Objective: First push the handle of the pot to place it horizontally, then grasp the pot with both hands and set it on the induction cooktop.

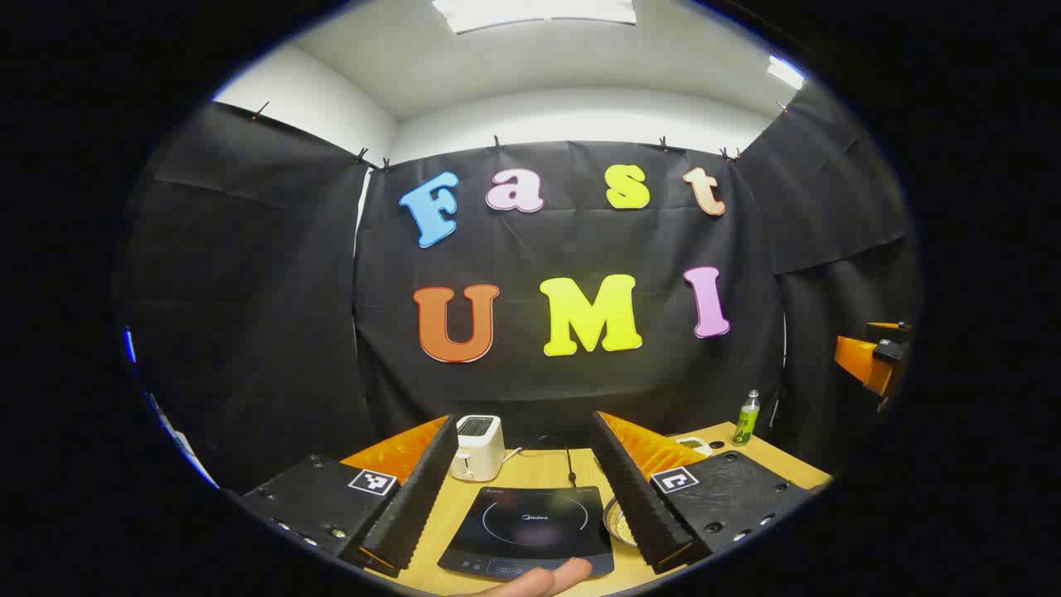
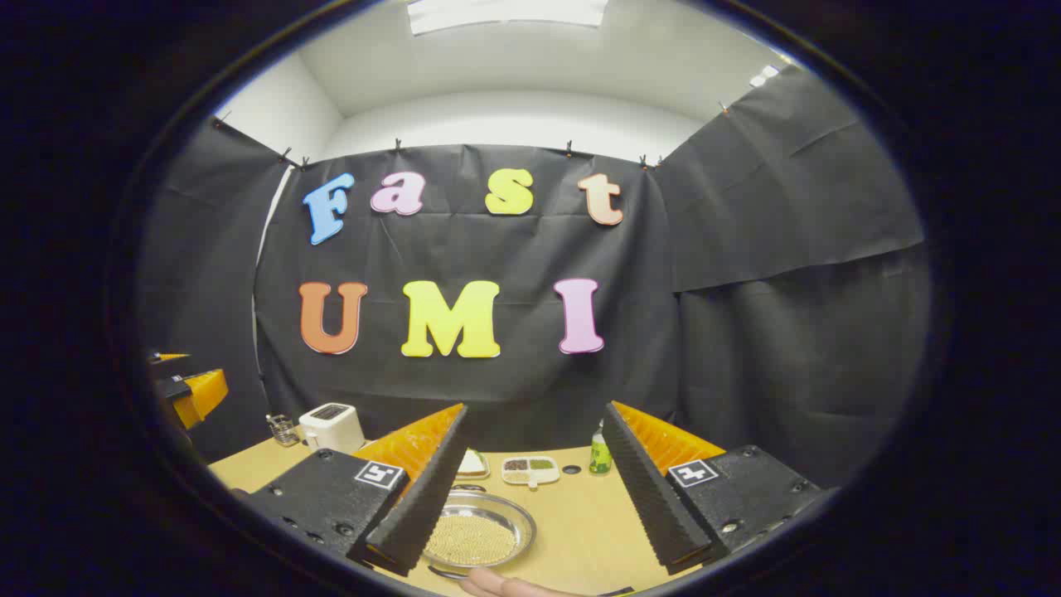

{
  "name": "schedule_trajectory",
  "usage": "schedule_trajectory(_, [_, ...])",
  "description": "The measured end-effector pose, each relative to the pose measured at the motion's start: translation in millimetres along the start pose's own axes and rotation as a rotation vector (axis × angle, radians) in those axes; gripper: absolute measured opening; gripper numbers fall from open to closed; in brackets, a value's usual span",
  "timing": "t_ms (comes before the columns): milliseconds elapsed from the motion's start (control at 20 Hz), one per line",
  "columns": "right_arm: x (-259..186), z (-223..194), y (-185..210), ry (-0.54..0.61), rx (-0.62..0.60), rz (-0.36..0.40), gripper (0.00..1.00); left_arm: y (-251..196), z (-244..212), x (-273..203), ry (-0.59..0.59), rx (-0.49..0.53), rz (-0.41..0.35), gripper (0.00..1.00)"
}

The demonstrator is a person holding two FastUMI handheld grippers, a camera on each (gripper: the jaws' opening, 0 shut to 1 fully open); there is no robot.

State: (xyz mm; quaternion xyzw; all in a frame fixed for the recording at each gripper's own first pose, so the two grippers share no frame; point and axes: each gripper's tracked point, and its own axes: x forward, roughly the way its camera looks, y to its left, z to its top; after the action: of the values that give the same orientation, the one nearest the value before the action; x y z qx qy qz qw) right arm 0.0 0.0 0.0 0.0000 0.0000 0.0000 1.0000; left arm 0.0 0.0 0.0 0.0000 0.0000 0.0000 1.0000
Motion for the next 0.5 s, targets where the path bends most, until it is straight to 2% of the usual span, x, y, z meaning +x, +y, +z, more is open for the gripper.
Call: schedule_trajectory(500, [0.1, -5.3, -11.4, 0.006, 0.001, -0.005, 0.96, -2.6, 0.7, -1.1, -0.009, 0.007, -0.012, 0.95])
